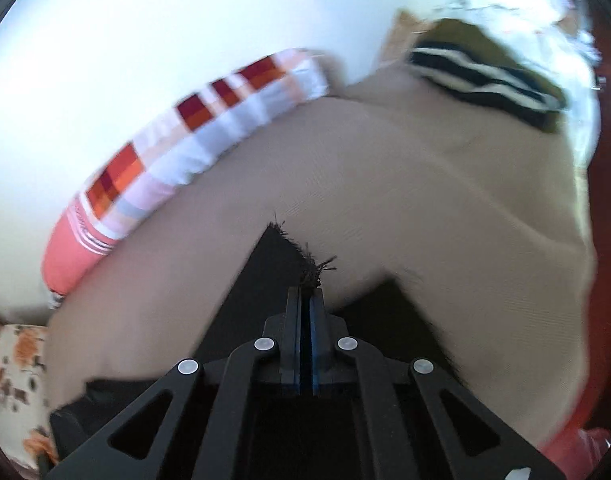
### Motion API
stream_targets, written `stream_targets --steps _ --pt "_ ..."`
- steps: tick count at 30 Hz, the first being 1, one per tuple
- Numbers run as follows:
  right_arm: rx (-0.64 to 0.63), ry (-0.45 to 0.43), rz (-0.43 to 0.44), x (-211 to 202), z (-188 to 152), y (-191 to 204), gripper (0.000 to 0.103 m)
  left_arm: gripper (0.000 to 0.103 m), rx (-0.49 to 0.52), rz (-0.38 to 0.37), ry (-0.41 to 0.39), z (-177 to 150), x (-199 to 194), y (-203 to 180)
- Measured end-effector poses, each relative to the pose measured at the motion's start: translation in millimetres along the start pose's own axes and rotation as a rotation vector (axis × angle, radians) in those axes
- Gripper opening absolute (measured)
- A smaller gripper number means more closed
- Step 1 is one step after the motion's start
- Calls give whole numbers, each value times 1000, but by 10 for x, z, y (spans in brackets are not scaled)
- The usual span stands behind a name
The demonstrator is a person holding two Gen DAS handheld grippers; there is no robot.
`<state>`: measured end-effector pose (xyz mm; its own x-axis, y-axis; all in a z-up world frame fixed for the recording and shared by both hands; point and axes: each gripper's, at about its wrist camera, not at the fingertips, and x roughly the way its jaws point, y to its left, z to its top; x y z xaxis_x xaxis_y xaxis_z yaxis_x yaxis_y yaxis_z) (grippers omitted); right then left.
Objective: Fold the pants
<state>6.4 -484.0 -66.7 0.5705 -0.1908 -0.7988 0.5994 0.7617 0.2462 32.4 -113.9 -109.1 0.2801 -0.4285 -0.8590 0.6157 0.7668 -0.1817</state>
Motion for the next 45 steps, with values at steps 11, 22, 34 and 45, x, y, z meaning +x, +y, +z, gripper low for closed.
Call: stream_targets --steps 11,22,34,45 --pt "156 82 -116 141 -701 -727 2 9 179 64 26 -70 81 -288" --pt "136 77 -162 175 -738 -725 1 32 136 13 85 -24 6 -231" --pt "122 110 -142 110 -657 -749 17 66 -178 -69 -77 149 -409 501" --pt "15 183 221 522 393 -614 22 66 -343 89 -124 195 -301 921"
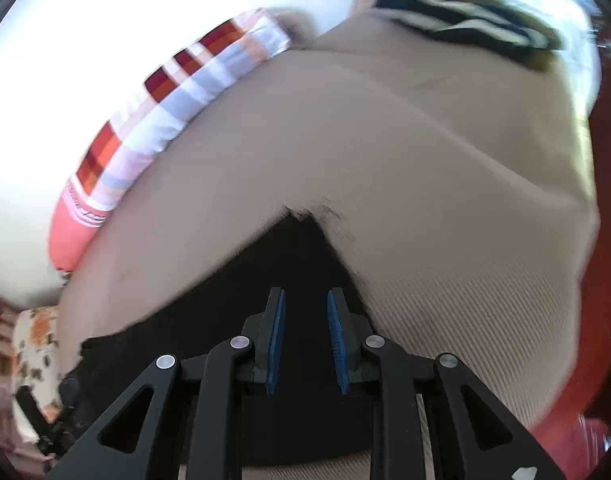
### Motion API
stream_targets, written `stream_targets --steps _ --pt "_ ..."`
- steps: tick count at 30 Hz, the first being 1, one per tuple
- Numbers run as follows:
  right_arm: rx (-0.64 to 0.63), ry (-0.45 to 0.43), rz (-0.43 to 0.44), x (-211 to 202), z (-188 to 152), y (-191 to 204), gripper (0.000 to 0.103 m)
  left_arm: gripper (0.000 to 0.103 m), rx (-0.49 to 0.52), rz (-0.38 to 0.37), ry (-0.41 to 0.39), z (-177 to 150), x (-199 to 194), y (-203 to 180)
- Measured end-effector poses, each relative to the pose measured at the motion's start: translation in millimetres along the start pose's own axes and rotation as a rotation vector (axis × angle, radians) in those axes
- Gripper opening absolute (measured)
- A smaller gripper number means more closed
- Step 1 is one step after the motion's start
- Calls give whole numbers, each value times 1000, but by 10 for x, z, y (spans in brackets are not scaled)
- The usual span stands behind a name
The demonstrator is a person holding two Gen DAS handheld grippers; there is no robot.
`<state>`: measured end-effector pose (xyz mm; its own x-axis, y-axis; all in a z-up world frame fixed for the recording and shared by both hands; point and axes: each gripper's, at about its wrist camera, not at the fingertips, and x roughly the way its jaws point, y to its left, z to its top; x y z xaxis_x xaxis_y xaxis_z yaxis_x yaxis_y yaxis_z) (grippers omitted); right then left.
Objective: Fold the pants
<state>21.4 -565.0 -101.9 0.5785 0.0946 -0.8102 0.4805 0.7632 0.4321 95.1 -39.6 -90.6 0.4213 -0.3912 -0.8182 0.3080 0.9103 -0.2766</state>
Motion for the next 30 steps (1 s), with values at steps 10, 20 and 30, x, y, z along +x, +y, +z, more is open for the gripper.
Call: stream_targets --steps 10,20,30 --pt "-37 133 46 615 534 -6 22 66 -49 45 9 28 59 -17" --pt "-116 179 106 745 528 13 20 66 -59 88 38 54 175 -69" --pt "-189 -74 -35 250 318 198 0 66 -45 117 -4 76 187 -96"
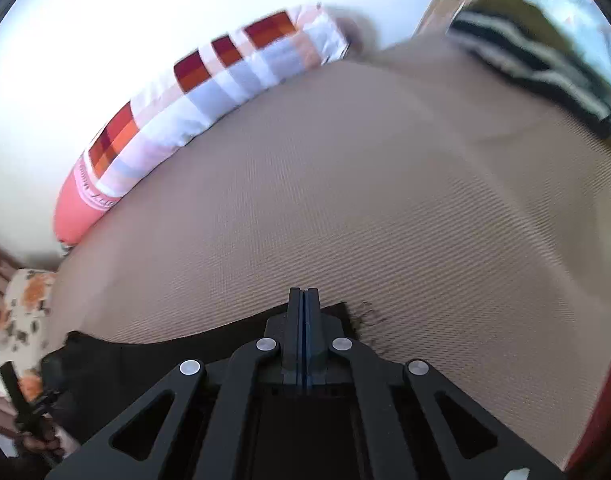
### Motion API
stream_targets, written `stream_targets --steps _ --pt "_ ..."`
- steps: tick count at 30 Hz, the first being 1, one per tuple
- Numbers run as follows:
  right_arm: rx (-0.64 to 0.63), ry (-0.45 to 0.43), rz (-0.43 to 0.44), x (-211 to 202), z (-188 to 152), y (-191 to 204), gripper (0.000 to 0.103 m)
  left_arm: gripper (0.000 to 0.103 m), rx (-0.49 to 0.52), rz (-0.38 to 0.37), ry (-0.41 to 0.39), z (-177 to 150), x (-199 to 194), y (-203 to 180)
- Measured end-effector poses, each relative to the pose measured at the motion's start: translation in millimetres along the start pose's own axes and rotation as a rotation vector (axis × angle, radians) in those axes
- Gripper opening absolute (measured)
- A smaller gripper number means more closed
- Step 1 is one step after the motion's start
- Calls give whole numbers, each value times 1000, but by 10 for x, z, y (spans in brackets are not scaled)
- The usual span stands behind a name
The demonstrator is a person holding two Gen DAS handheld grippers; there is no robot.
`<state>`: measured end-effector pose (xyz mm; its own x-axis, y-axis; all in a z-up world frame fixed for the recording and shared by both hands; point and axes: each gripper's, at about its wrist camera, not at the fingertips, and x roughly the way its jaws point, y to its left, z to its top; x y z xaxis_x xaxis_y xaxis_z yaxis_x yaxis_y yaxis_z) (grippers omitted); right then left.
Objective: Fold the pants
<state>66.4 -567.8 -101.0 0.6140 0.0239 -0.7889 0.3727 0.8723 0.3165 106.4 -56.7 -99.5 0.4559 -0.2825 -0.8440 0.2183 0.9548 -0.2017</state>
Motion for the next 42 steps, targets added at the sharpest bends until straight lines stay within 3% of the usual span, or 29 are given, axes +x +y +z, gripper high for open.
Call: stream_targets --steps 10,14,18,23,31,34,42 --pt "7 63 -116 392 38 -12 0 66 58 34 -2 -40 192 43" --pt "7 87 -154 359 82 67 8 66 113 62 -3 -39 278 16" --pt "-1 51 -141 156 137 314 16 67 125 36 6 4 216 23" --pt "-146 72 5 164 82 1151 22 67 148 69 -15 42 67 89" --pt "-419 255 224 771 -329 2737 23 68 180 201 -9 40 -89 280" --pt "-503 317 273 967 -481 3195 33 68 188 236 -6 30 -135 386" --pt "-720 467 392 1377 -894 4169 37 68 72 228 -36 -13 -421 978"
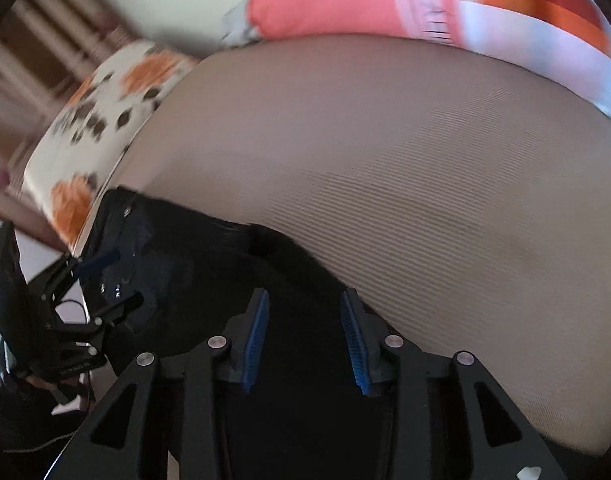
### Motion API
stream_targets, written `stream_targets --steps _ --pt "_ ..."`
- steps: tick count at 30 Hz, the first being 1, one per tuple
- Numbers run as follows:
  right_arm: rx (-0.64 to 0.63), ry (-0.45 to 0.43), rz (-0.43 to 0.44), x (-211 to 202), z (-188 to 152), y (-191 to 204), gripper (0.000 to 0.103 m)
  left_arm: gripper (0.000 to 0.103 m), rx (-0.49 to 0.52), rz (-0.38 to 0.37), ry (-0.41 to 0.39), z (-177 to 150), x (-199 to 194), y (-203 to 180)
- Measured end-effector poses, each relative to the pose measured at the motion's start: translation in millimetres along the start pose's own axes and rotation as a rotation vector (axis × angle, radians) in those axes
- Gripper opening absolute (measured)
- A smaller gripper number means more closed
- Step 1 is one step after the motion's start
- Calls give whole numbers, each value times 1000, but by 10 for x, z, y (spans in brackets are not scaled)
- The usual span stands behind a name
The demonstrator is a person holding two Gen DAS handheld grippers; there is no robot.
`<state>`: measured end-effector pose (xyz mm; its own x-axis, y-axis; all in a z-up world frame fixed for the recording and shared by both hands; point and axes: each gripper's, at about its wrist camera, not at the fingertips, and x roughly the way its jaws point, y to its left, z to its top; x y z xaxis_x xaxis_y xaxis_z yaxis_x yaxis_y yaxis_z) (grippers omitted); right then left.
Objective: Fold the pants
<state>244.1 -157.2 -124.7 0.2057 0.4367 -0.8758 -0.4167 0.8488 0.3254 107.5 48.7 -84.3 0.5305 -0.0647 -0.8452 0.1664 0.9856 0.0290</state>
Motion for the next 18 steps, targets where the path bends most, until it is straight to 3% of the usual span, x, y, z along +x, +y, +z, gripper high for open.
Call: stream_targets --steps 10,11,13,14,15,18 --pt "-142 137 103 487 264 229 41 68 -128 -14 31 -149 80 523" --pt "-144 143 107 521 277 246 39 68 -128 -15 30 -159 83 524" --pt "-132 121 122 521 307 245 18 69 -117 -14 24 -167 78 515" --pt "-104 101 143 493 337 232 12 69 -111 -13 21 -167 80 507" --pt "-82 78 159 461 371 222 10 69 -107 -15 18 -171 77 508" --pt "-84 17 102 387 402 223 5 69 -102 -25 13 -184 92 523"
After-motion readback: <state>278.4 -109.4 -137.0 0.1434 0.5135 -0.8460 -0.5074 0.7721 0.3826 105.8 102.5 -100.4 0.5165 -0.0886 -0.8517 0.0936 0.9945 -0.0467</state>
